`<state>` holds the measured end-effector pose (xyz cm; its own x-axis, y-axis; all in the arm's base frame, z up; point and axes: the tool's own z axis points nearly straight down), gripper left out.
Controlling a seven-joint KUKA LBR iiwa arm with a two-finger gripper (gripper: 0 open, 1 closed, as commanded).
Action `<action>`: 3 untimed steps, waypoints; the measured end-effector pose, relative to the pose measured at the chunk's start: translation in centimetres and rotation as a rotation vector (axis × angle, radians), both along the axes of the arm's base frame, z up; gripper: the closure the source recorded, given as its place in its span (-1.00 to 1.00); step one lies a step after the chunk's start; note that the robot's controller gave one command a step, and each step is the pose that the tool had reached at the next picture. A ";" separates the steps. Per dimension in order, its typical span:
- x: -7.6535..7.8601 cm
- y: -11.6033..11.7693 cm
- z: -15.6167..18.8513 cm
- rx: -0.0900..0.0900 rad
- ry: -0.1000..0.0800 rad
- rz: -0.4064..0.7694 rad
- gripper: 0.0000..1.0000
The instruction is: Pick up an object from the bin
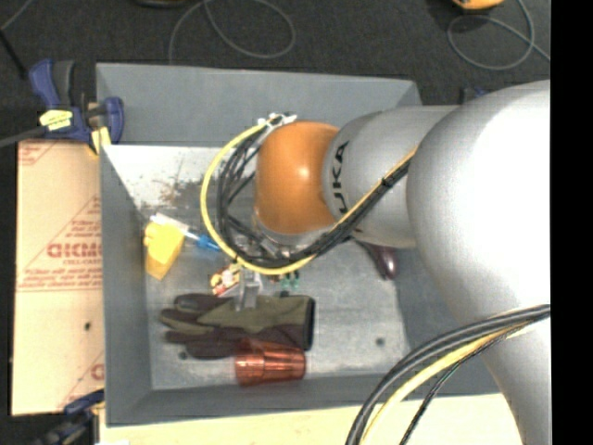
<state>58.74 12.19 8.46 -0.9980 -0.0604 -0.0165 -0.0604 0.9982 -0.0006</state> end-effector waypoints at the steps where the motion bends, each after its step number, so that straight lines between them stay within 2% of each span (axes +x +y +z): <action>1: 0.2 0.0 1.1 0.000 -0.002 0.003 1.00; 3: 0.0 -0.3 2.7 0.000 -0.007 0.032 1.00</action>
Offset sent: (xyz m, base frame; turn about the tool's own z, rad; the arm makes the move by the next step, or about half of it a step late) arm -0.0007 0.0009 0.0254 -0.0178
